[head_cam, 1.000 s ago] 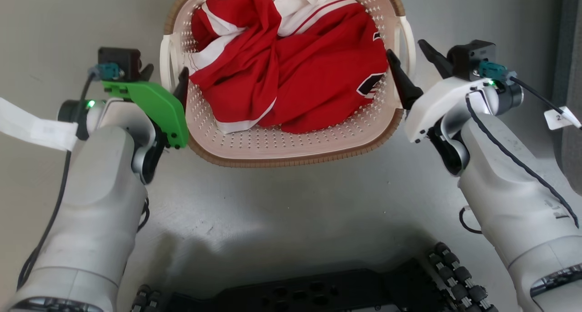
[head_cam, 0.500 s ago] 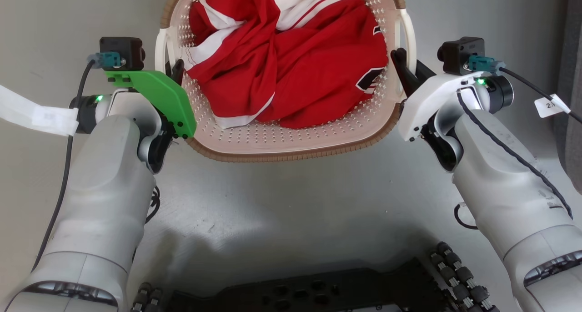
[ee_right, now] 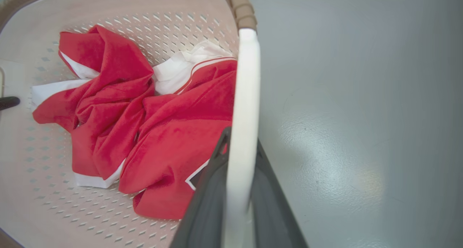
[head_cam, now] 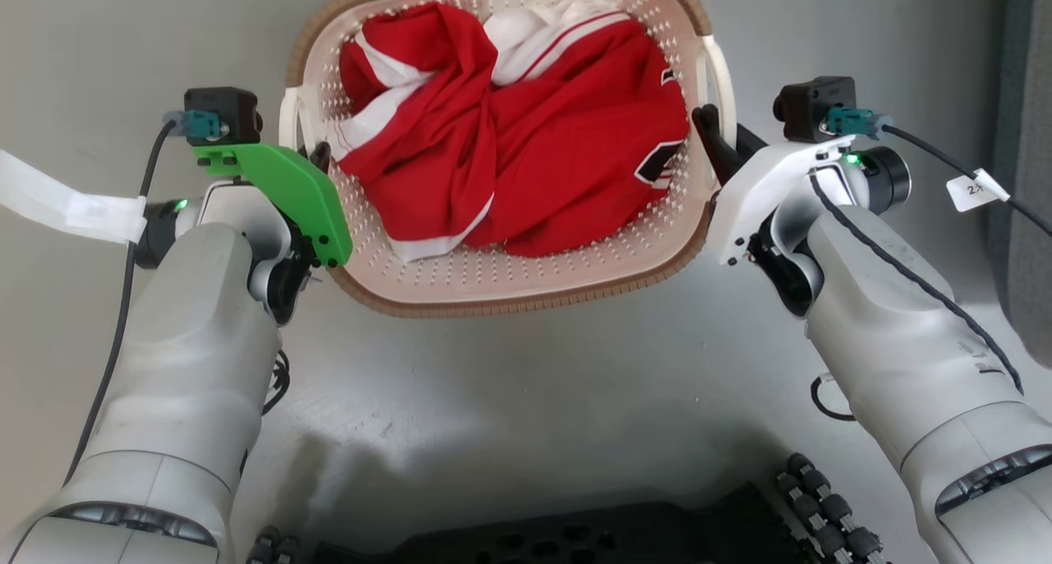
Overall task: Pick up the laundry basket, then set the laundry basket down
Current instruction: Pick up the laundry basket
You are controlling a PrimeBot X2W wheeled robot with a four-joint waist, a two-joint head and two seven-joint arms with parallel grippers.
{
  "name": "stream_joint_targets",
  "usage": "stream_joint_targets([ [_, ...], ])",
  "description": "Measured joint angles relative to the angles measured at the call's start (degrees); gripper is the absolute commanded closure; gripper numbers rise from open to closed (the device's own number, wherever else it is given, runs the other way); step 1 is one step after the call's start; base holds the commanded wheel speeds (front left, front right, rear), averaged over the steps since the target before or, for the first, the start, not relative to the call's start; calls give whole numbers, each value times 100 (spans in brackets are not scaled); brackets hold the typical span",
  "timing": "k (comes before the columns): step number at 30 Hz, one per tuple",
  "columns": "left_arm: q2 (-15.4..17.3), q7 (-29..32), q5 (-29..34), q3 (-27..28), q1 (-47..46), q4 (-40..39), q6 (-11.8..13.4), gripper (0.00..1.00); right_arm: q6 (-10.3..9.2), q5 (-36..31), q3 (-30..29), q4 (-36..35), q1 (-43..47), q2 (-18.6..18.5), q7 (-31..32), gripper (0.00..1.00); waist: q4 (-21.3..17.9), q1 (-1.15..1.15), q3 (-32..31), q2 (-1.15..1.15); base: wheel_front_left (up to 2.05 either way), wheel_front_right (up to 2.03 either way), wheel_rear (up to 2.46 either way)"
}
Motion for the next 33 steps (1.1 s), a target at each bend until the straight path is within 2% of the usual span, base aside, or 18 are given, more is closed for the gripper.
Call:
stream_joint_targets([
  [8, -18, 316, -300, -82, 2, 168, -19, 100, 8, 289, 219, 230, 1, 12, 172, 100, -6, 0, -350, 0, 0, 0, 0],
  [19, -29, 950, -953, -118, 230, 348, -19, 100, 8, 882, 510, 497, 135, 44, 810, 100, -27, 0, -1083, 0, 0, 0, 0],
  [33, -26, 1534, -1415, -156, 645, 449, -19, 100, 8, 1481, 811, 564, 494, 45, 1508, 100, -42, 0, -2129, 0, 0, 0, 0],
])
